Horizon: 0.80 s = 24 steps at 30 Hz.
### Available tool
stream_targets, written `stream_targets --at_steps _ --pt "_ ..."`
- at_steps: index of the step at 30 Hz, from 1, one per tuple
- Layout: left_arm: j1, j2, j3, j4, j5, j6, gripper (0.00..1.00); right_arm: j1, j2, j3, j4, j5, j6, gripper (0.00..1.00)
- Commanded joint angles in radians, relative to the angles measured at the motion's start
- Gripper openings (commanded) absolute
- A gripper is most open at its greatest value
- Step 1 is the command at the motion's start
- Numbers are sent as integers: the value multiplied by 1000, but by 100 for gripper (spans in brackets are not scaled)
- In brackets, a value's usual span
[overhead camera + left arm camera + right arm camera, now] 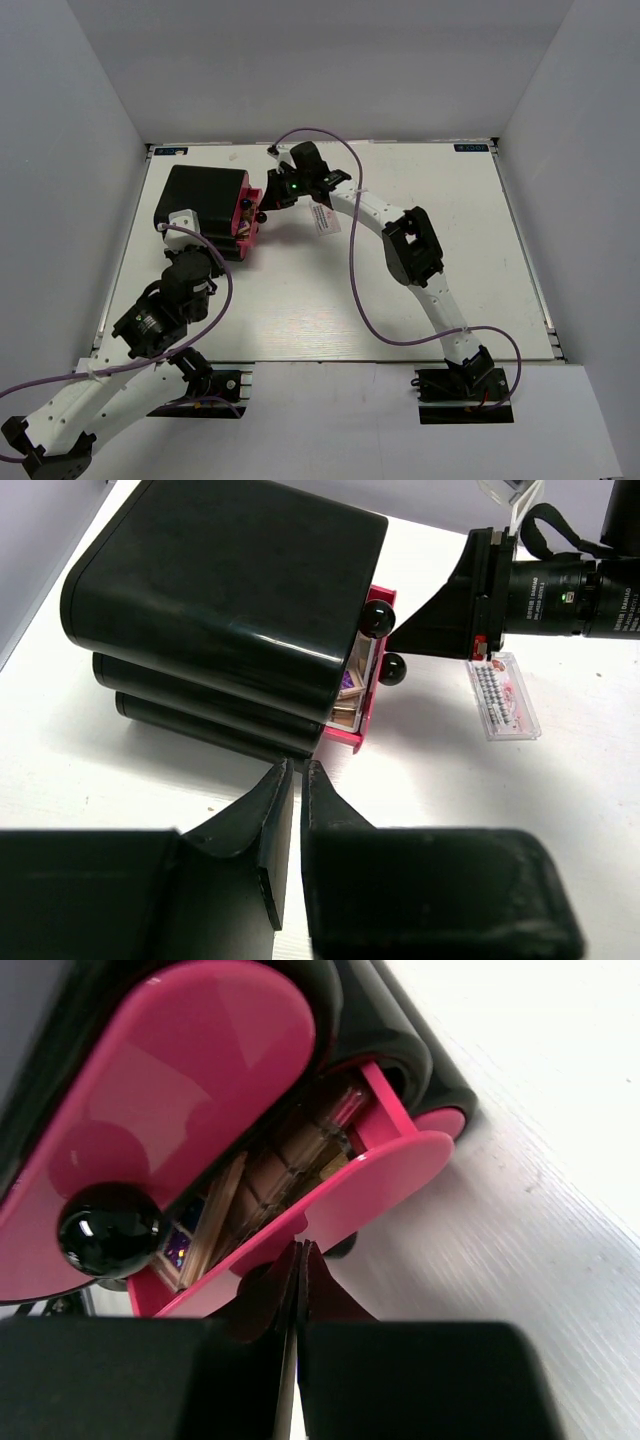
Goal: Organize the makeup
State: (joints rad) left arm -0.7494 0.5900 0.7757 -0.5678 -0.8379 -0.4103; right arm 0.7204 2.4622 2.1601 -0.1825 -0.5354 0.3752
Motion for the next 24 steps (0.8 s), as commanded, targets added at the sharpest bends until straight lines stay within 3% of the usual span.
stream_targets --at_steps 1,20,24 --pt "1 -13 -10 13 11 8 20 13 14 55 97 -66 22 0" --pt "1 -18 -16 22 20 18 21 36 87 89 199 -126 59 1" --pt "1 -18 -18 23 23 19 21 36 95 86 228 -153 74 5"
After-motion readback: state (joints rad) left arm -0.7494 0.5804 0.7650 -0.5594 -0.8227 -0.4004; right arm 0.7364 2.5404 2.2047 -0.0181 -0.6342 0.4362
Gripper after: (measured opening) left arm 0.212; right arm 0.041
